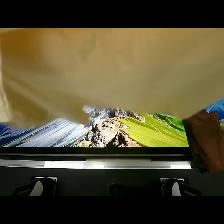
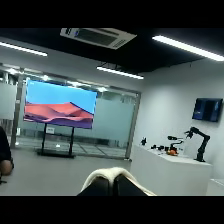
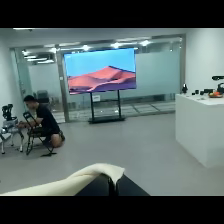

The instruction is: Fold the shirts.

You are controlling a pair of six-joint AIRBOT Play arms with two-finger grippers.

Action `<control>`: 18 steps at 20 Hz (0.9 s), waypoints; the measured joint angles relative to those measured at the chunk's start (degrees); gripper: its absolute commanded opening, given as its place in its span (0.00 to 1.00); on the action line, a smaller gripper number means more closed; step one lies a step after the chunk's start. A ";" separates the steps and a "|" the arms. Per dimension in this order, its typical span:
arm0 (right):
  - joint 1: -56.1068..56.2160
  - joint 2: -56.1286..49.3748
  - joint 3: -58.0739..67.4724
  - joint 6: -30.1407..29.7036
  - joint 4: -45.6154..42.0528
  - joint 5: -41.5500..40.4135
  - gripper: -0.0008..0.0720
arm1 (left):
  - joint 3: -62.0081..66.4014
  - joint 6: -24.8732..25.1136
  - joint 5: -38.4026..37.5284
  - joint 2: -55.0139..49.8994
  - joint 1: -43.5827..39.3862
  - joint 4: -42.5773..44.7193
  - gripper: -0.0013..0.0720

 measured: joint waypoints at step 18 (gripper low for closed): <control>19.87 -54.58 -8.17 15.26 -15.93 16.11 0.06 | -25.62 -2.54 -10.10 -41.88 -10.84 13.57 0.06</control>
